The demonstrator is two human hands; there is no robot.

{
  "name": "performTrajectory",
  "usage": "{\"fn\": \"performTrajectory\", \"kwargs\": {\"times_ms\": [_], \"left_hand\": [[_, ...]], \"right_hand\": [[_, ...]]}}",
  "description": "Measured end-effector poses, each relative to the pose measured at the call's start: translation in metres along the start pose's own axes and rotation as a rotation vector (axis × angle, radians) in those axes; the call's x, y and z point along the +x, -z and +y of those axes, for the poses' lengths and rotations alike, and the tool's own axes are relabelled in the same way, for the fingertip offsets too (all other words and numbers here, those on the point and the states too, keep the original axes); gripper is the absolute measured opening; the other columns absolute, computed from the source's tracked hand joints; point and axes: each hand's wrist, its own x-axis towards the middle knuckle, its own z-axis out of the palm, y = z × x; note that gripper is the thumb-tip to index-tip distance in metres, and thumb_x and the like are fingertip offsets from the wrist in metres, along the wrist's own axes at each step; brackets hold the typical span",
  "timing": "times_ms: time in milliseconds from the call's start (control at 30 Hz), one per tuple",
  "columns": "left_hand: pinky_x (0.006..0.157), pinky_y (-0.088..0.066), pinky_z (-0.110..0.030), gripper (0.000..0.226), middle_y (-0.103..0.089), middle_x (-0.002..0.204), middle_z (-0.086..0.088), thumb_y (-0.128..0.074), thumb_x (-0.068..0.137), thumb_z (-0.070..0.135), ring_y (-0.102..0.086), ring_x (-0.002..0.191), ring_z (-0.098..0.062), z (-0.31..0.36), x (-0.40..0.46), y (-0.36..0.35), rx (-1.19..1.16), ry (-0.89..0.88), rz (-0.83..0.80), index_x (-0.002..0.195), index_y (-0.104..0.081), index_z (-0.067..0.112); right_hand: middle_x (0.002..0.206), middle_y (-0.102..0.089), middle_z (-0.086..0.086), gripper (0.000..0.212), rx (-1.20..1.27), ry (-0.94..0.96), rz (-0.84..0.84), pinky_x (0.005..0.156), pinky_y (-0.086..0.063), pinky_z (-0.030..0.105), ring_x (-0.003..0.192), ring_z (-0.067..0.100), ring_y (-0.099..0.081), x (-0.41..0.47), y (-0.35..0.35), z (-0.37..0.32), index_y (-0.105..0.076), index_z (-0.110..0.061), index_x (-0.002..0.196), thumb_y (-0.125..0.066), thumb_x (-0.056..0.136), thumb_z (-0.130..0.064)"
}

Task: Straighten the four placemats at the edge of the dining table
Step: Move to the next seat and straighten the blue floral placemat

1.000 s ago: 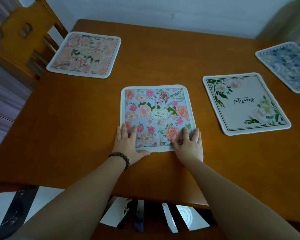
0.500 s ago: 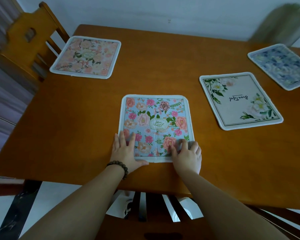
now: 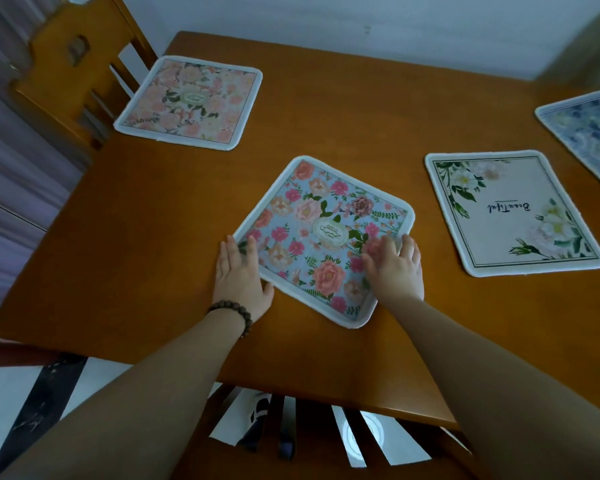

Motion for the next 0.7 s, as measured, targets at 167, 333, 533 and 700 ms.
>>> {"fn": "performTrajectory", "kwargs": {"times_ms": [167, 333, 533, 700], "left_hand": [[0.117, -0.002, -0.045, 0.095, 0.014, 0.156, -0.02, -0.04, 0.086, 0.066, 0.011, 0.144, -0.035, 0.018, -0.006, -0.011, -0.022, 0.084, 0.015, 0.15, 0.012, 0.02], [0.114, -0.003, -0.051, 0.1, 0.017, 0.155, -0.021, -0.03, 0.08, 0.078, 0.008, 0.141, -0.045, 0.051, -0.019, -0.031, -0.065, 0.156, -0.009, 0.147, 0.02, 0.024], [0.112, 0.001, -0.058, 0.097, 0.021, 0.155, -0.019, -0.016, 0.077, 0.083, 0.014, 0.137, -0.052, 0.057, -0.007, -0.039, 0.059, 0.136, -0.079, 0.149, 0.017, 0.026], [0.112, 0.003, -0.056, 0.093, 0.015, 0.157, -0.016, -0.02, 0.077, 0.083, 0.016, 0.137, -0.051, 0.04, 0.015, -0.027, 0.078, 0.066, -0.126, 0.15, 0.007, 0.03]], "right_hand": [[0.158, -0.01, 0.015, 0.068, -0.098, 0.141, -0.064, 0.116, -0.013, 0.047, 0.144, 0.033, -0.006, 0.053, 0.004, -0.005, -0.025, -0.024, 0.148, -0.043, 0.092, -0.058], [0.16, 0.002, 0.008, 0.073, -0.223, 0.25, -0.204, 0.116, -0.006, 0.05, 0.145, 0.028, 0.002, 0.106, 0.003, -0.014, -0.016, -0.034, 0.149, -0.035, 0.088, -0.069], [0.16, 0.004, 0.006, 0.076, -0.315, 0.22, -0.333, 0.115, -0.001, 0.055, 0.145, 0.028, 0.004, 0.136, -0.003, -0.025, -0.01, -0.041, 0.15, -0.035, 0.086, -0.073], [0.152, -0.018, 0.006, 0.076, -0.291, 0.241, -0.263, 0.111, -0.02, 0.05, 0.137, 0.032, -0.016, 0.132, 0.007, -0.007, -0.02, -0.044, 0.146, -0.039, 0.08, -0.077]]}}
